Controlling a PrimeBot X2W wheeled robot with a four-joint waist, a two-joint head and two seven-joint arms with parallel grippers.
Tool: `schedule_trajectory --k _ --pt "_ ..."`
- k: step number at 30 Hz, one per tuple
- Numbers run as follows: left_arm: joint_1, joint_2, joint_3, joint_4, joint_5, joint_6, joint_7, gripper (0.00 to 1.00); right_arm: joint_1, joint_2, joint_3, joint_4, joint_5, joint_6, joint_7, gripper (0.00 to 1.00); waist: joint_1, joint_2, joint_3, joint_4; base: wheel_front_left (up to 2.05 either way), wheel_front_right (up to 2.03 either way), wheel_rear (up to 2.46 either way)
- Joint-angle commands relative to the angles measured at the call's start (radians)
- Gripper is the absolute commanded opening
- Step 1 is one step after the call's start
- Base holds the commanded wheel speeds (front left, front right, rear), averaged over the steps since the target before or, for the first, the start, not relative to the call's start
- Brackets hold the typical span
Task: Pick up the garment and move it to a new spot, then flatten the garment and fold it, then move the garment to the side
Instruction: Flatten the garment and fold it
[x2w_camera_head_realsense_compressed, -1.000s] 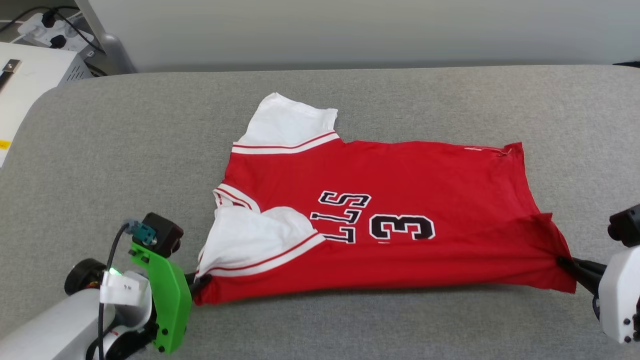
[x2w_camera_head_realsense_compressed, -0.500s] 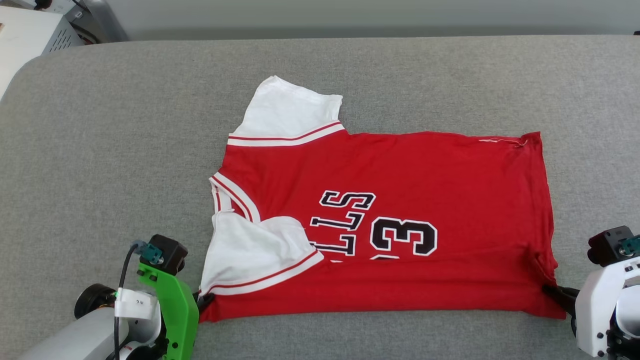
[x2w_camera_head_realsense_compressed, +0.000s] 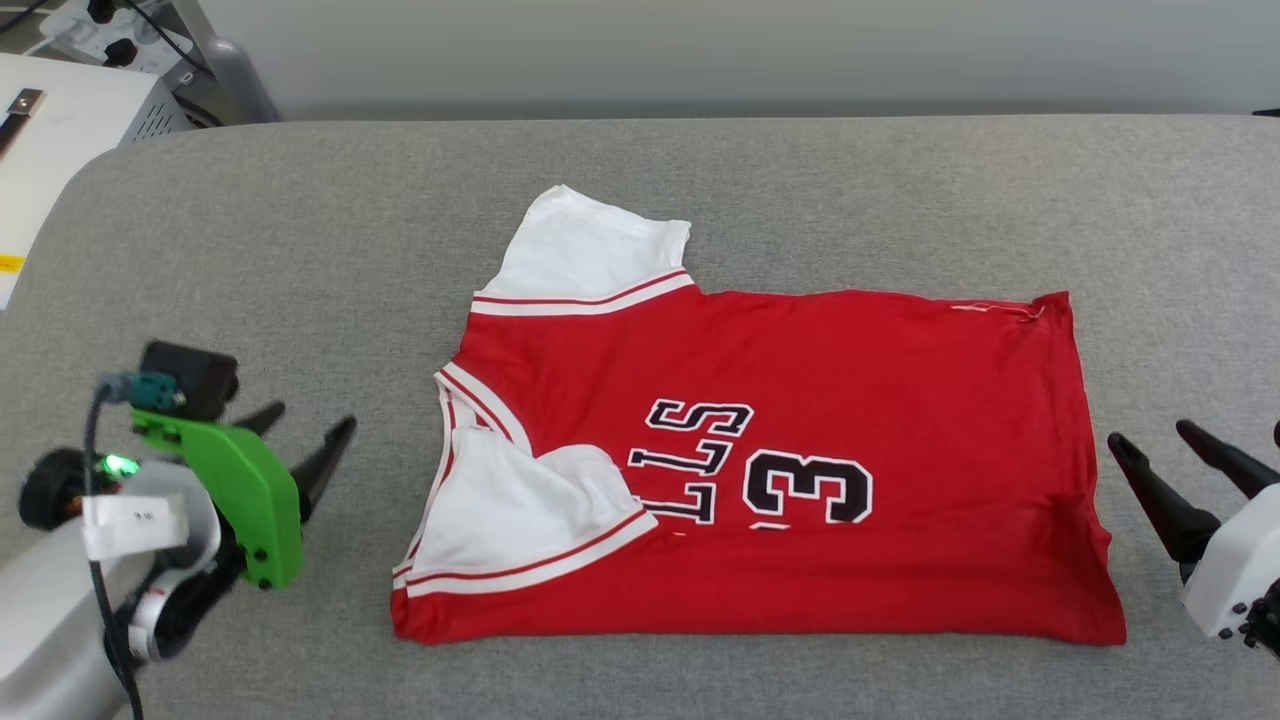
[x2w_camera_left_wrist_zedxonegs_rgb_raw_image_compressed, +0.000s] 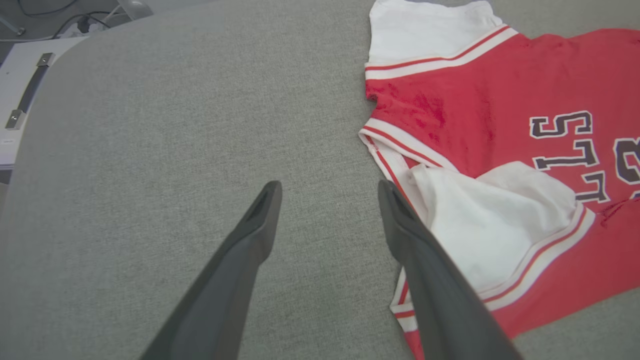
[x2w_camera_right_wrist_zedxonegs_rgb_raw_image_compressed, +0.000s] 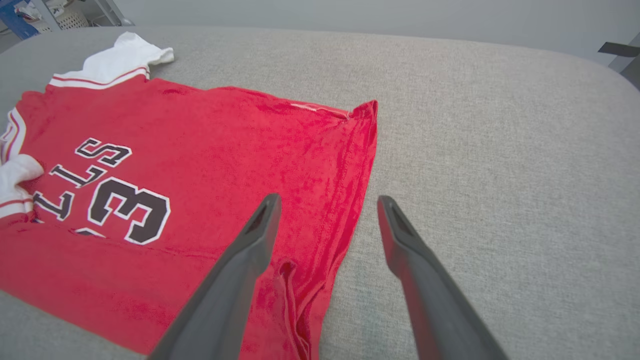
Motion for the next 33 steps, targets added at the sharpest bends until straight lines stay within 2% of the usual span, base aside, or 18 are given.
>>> schedule_trajectory --k 1,7,12,16,21,26,30,33 --pt "-0.035 0.006 0.015 -0.005 0.02 0.009 -0.015 1.0 0.001 0.017 -0.017 -0.015 -0.025 -0.001 -0.026 1.0 0.0 0.0 0.0 -0.006 0.0 0.0 0.0" --pt "-0.19 -0.033 0.055 0.021 0.106 0.015 -0.067 1.0 -0.021 0.128 -0.102 -0.098 -0.149 -0.001 -0.143 1.0 0.0 0.0 0.041 -0.031 0.0 0.0 0.0" --pt "-0.358 -0.092 0.048 0.085 0.191 -0.022 -0.062 1.0 -0.039 0.204 -0.12 -0.17 -0.223 -0.001 -0.193 1.0 0.0 0.0 0.118 -0.066 0.0 0.0 0.0" --pt "-0.503 -0.147 0.041 0.165 0.217 -0.072 -0.011 1.0 -0.058 0.245 -0.108 -0.211 -0.25 -0.001 -0.204 1.0 0.0 0.0 0.199 -0.097 0.0 0.0 0.0" --pt "-0.669 -0.21 0.018 0.307 0.216 -0.145 0.118 1.0 -0.102 0.26 -0.086 -0.209 -0.268 -0.001 -0.215 1.0 0.0 0.0 0.297 -0.141 0.0 0.0 0.0" --pt "-0.786 -0.249 -0.036 0.433 0.168 -0.203 0.346 1.0 -0.157 0.256 -0.05 -0.189 -0.274 -0.001 -0.232 1.0 0.0 0.0 0.377 -0.184 0.0 0.0 0.0" --pt "-0.844 -0.266 -0.074 0.479 0.122 -0.219 0.488 1.0 -0.193 0.254 -0.024 -0.165 -0.269 -0.001 -0.249 1.0 0.0 0.0 0.417 -0.205 0.0 0.0 0.0" --pt "-0.873 -0.273 -0.094 0.499 0.105 -0.222 0.534 1.0 -0.213 0.253 -0.014 -0.145 -0.264 -0.001 -0.261 1.0 0.0 0.0 0.438 -0.216 0.0 0.0 0.0"
